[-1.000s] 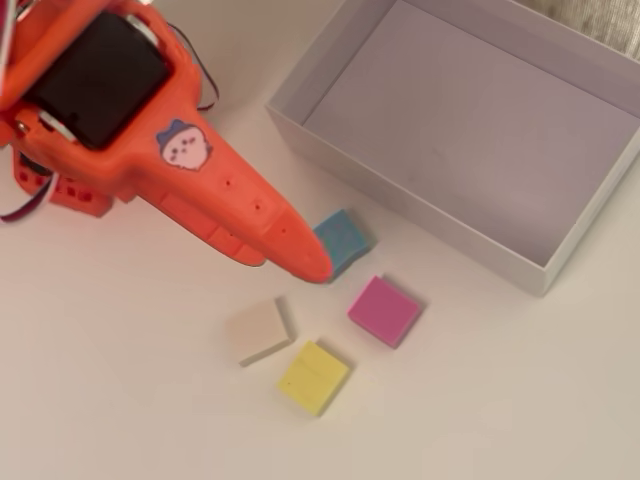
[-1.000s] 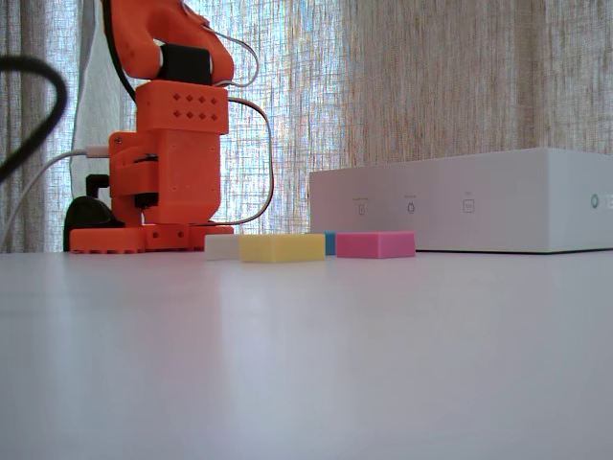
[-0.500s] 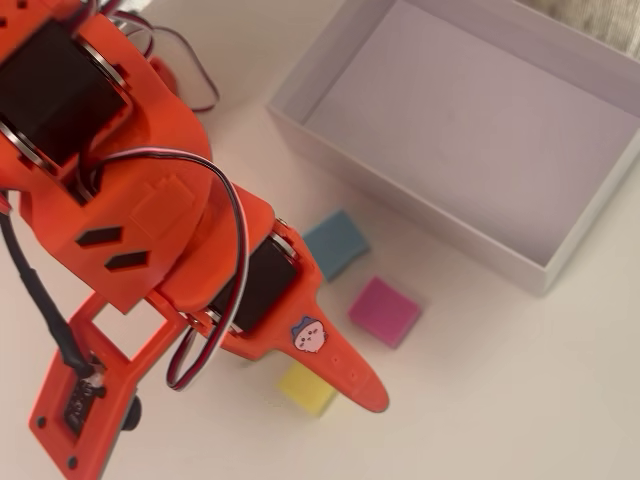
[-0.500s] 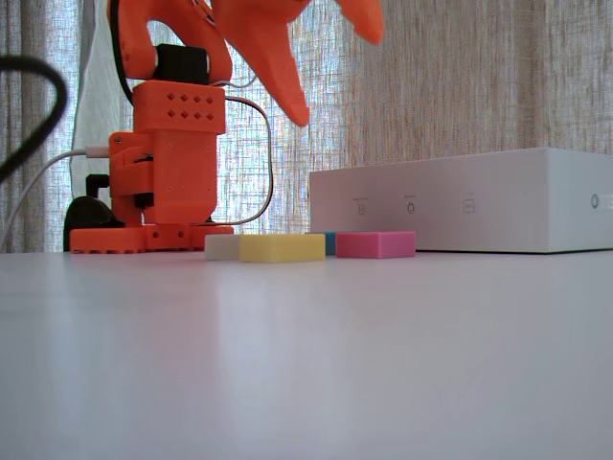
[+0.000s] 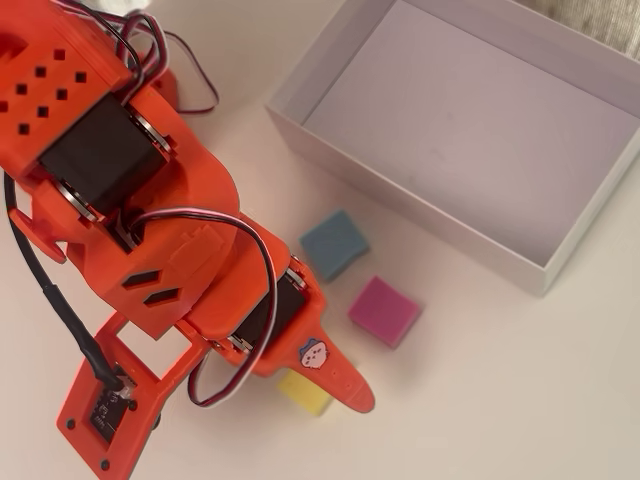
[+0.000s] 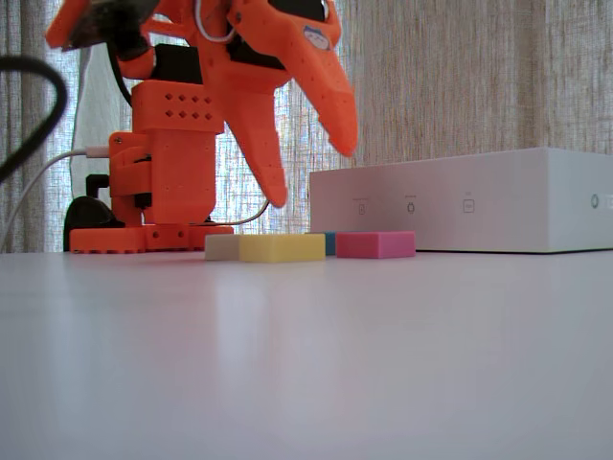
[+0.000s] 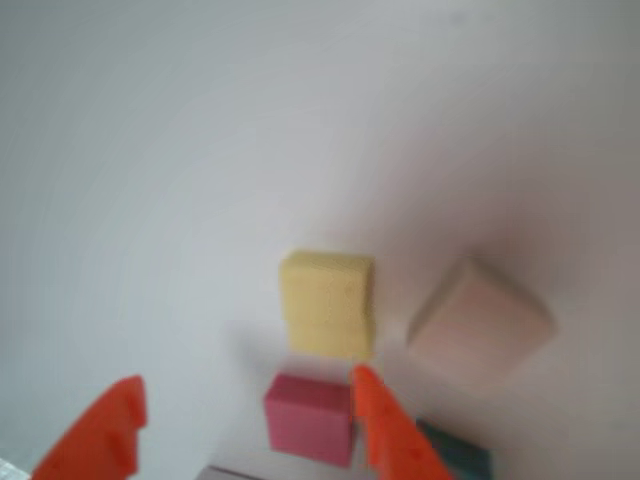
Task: Grasp the yellow cuboid and put it in the bin.
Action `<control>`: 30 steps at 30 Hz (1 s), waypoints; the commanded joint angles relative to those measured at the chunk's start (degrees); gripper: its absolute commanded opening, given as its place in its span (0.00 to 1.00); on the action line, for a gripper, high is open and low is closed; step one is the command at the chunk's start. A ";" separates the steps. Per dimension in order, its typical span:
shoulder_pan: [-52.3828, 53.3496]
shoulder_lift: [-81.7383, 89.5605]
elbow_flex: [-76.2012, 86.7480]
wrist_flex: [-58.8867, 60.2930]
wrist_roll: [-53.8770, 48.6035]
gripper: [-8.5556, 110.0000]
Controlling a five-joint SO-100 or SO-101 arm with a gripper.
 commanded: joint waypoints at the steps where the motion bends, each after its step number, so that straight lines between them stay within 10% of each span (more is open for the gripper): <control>1: 0.88 -0.88 -0.18 -0.97 0.09 0.30; 30: 0.70 -10.55 -1.58 -4.39 -1.41 0.30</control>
